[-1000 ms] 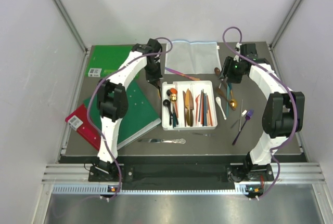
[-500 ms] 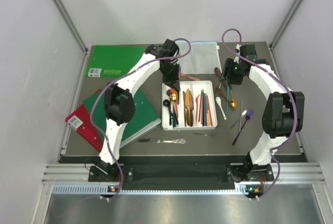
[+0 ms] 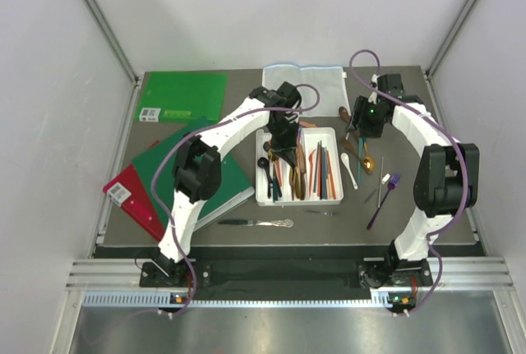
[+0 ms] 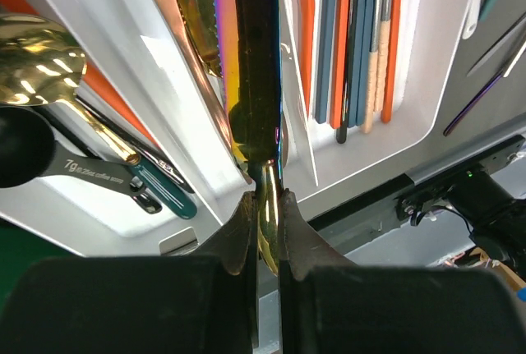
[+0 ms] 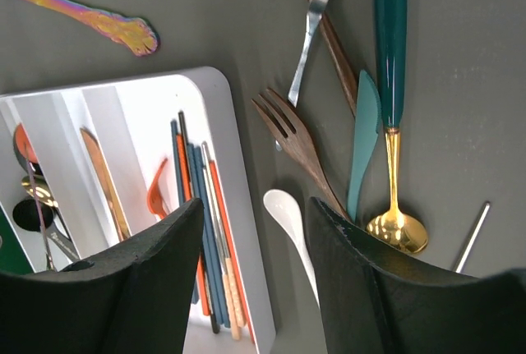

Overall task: Sort the eating utensils into containers
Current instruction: Place the knife in the storage box.

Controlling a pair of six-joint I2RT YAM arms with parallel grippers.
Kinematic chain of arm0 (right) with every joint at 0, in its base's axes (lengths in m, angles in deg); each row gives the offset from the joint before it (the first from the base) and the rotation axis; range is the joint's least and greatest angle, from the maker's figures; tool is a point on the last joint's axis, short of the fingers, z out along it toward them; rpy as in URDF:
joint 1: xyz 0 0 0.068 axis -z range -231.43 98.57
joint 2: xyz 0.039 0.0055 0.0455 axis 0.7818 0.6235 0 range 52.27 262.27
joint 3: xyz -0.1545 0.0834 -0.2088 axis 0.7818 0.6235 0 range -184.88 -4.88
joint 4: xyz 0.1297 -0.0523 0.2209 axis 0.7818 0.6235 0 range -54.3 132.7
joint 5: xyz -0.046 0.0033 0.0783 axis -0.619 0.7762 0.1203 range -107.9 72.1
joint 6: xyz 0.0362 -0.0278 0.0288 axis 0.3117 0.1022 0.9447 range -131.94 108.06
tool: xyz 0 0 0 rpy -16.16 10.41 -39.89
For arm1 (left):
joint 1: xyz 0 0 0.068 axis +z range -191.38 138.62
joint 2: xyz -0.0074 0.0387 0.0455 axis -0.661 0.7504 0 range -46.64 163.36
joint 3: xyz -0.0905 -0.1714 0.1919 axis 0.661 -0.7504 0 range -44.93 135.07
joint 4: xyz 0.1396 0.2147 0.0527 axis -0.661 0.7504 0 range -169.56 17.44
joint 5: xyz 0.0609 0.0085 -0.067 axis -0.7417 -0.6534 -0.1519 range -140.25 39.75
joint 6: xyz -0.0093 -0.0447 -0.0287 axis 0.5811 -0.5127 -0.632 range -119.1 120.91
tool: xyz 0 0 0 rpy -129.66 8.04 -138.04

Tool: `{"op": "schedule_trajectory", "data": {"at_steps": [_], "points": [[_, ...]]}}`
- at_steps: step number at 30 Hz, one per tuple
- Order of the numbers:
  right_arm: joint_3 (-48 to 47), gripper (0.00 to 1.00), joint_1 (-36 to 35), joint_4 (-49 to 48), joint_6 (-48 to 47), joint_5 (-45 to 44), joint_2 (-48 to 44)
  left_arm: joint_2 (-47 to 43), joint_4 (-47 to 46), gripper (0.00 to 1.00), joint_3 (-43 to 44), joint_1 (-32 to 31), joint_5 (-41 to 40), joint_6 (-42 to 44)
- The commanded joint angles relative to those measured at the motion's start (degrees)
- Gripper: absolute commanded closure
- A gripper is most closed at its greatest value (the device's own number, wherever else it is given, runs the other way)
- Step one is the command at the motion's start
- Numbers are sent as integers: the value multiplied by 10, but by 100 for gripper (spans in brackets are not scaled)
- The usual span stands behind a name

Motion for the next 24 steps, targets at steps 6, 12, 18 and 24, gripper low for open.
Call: {"op": "schedule_trajectory", "data": {"at_steps": [6, 12, 18, 24], "points": [[36, 46, 1, -12, -9, -4, -29, -18, -67, 100, -58, -16, 14, -45], [46, 45, 1, -11, -9, -5, -43, 8, -88, 100, -50, -15, 3, -61], [49, 45, 1, -11, -10, -6, -45, 43, -74, 100, -30, -14, -7, -62], [45, 45, 2, -11, -8, -5, -41, 73, -57, 100, -11, -11, -8, -63]]}}
